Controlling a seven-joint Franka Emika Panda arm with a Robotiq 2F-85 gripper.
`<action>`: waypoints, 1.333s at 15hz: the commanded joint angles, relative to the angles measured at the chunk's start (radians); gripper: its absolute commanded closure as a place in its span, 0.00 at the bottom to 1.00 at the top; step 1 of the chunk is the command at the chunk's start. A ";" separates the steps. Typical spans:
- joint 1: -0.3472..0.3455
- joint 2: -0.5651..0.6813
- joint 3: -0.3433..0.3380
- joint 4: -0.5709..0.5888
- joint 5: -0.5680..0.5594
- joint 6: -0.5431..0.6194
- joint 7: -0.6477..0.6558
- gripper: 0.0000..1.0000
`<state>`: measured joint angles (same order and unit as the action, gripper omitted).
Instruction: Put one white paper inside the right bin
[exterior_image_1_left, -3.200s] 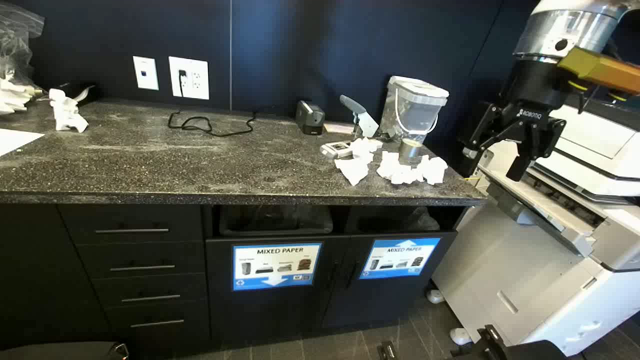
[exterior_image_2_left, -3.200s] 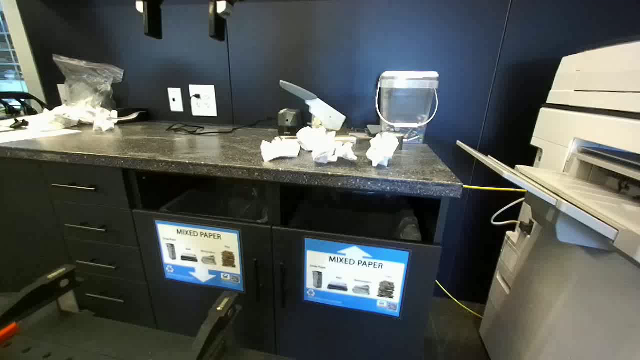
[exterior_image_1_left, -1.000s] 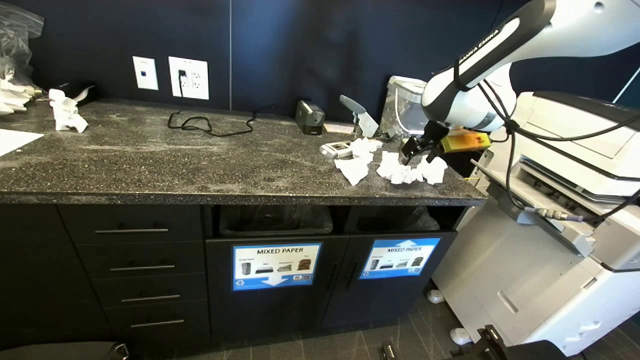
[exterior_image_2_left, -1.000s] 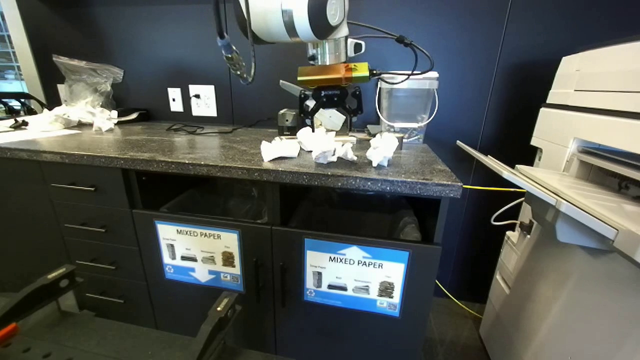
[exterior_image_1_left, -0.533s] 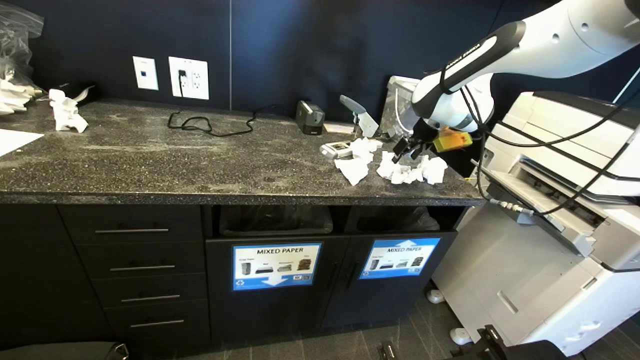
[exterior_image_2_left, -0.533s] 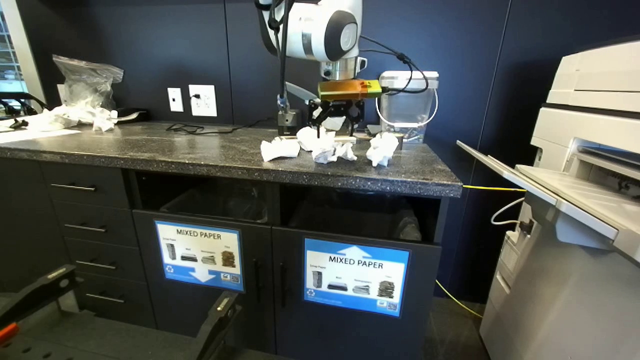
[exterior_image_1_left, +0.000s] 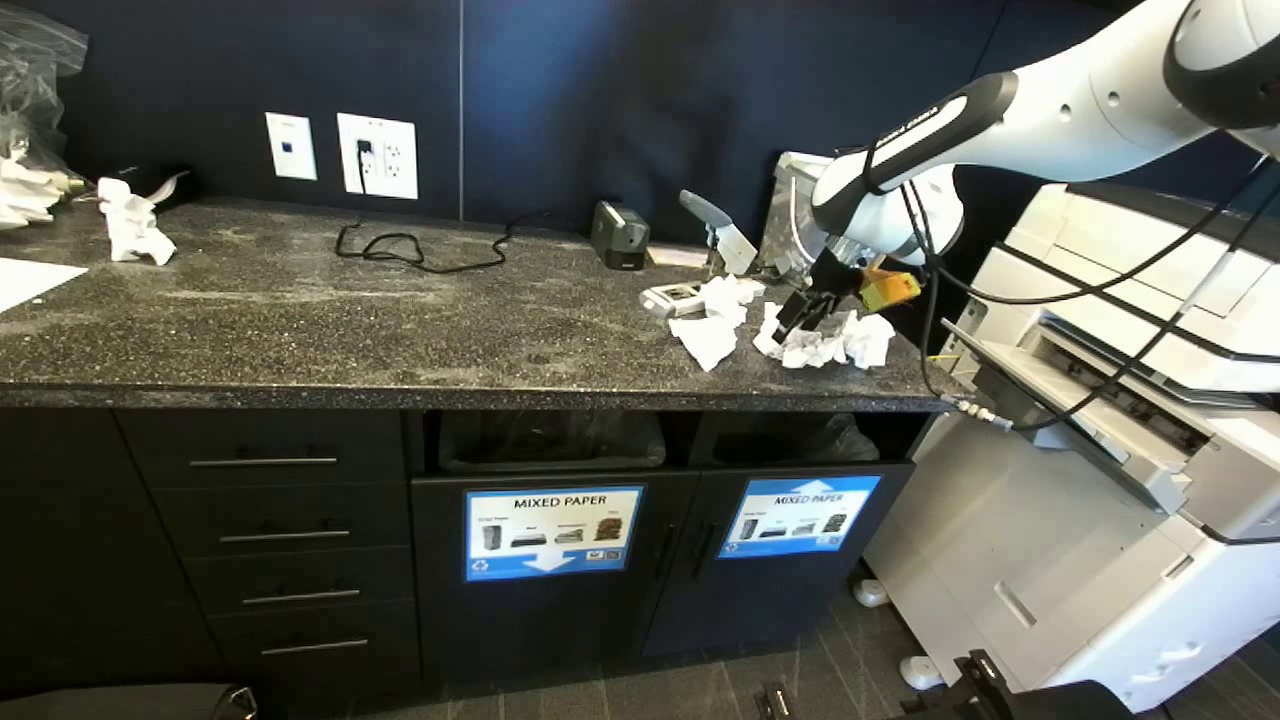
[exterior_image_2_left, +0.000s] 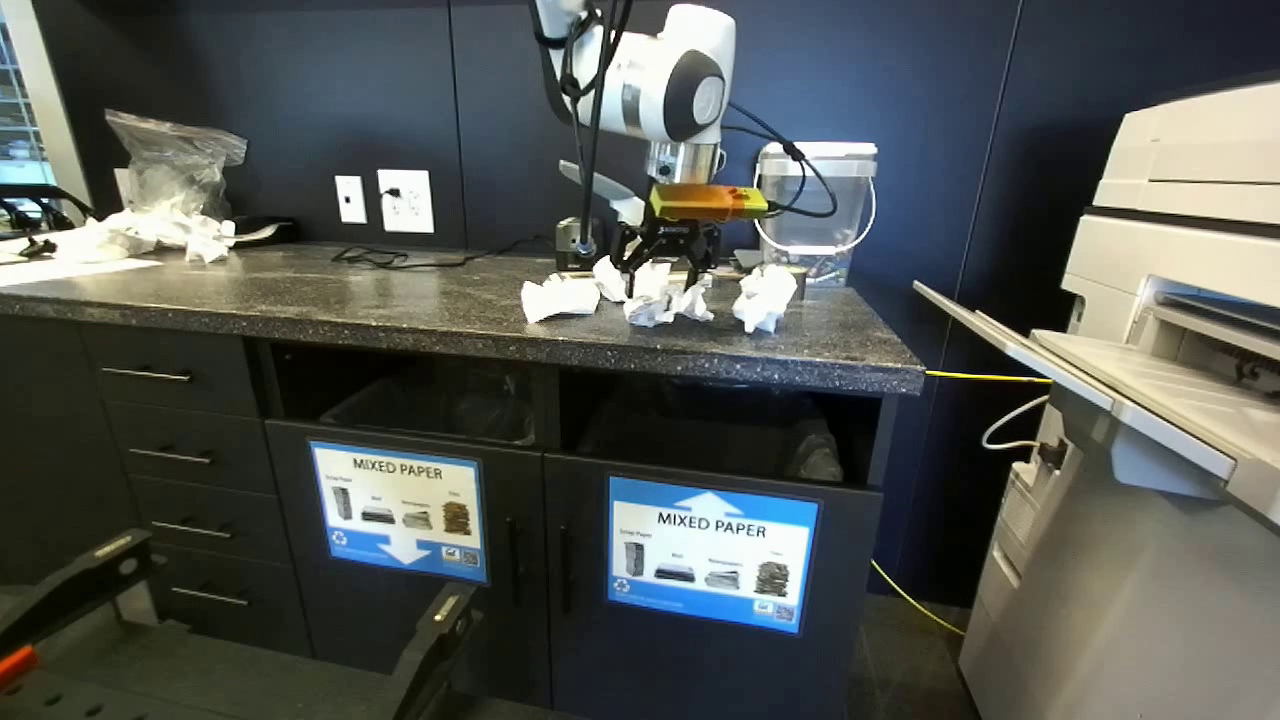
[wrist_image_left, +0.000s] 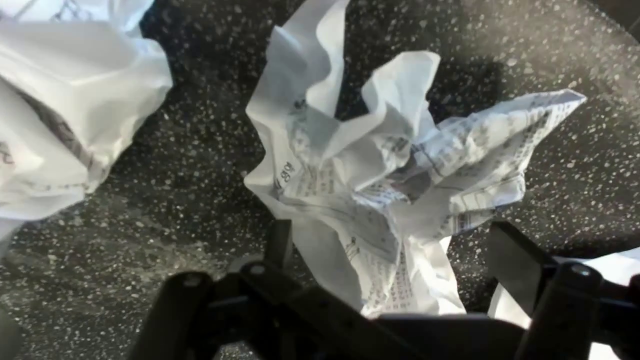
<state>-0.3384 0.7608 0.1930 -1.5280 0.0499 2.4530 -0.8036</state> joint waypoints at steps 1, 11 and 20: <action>0.015 0.048 -0.006 0.106 0.023 -0.094 -0.063 0.00; 0.046 0.105 -0.037 0.184 0.012 -0.190 -0.090 0.00; 0.063 0.109 -0.057 0.201 0.007 -0.208 -0.098 0.67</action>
<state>-0.2930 0.8442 0.1542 -1.3760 0.0499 2.2716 -0.8849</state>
